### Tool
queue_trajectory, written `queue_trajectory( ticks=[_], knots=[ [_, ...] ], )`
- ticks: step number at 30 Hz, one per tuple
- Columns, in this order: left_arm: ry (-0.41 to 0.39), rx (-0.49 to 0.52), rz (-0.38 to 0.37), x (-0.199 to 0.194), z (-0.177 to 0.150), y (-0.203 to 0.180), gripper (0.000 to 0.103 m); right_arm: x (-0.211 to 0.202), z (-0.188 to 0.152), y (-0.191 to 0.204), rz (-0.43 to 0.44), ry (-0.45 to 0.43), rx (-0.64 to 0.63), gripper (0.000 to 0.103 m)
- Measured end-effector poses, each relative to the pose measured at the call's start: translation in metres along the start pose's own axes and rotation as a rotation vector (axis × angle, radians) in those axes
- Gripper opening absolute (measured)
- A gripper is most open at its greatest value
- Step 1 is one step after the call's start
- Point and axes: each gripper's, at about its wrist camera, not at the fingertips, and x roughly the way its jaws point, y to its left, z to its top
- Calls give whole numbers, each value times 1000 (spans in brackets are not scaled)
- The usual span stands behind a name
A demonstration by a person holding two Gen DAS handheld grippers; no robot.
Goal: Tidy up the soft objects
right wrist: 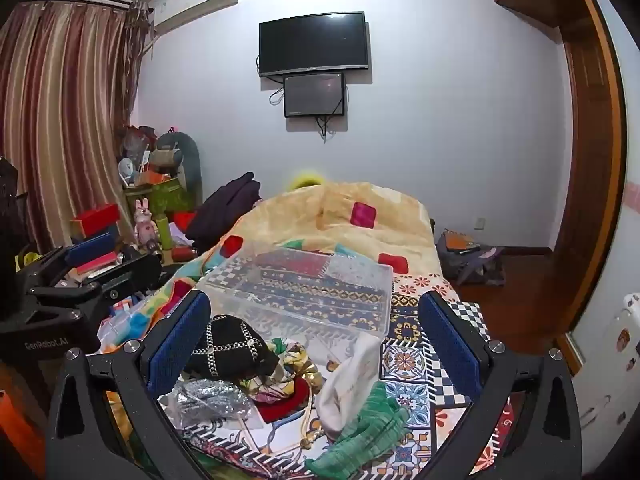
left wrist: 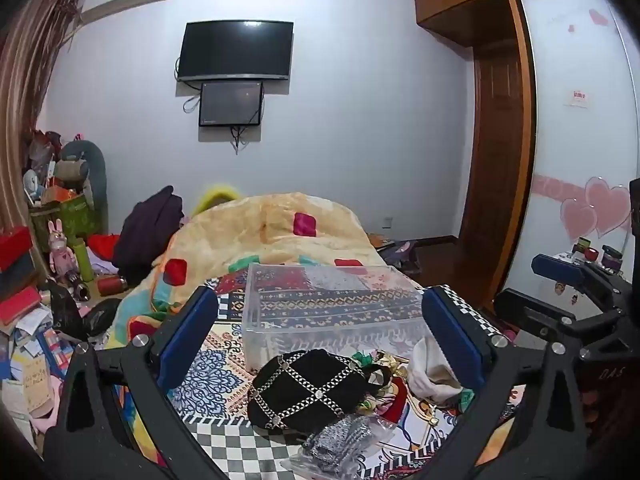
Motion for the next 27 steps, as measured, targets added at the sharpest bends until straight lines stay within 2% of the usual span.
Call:
queue_trajectory(
  ticks=[7,27],
  knots=[
    [6,14,-21,-2,-1,-2,103,-2,1,0,-1,12,5,103],
    [-2,32,-8,-4,-1,-7,103,-8,6,-3,10,-7,26,103]
  ],
)
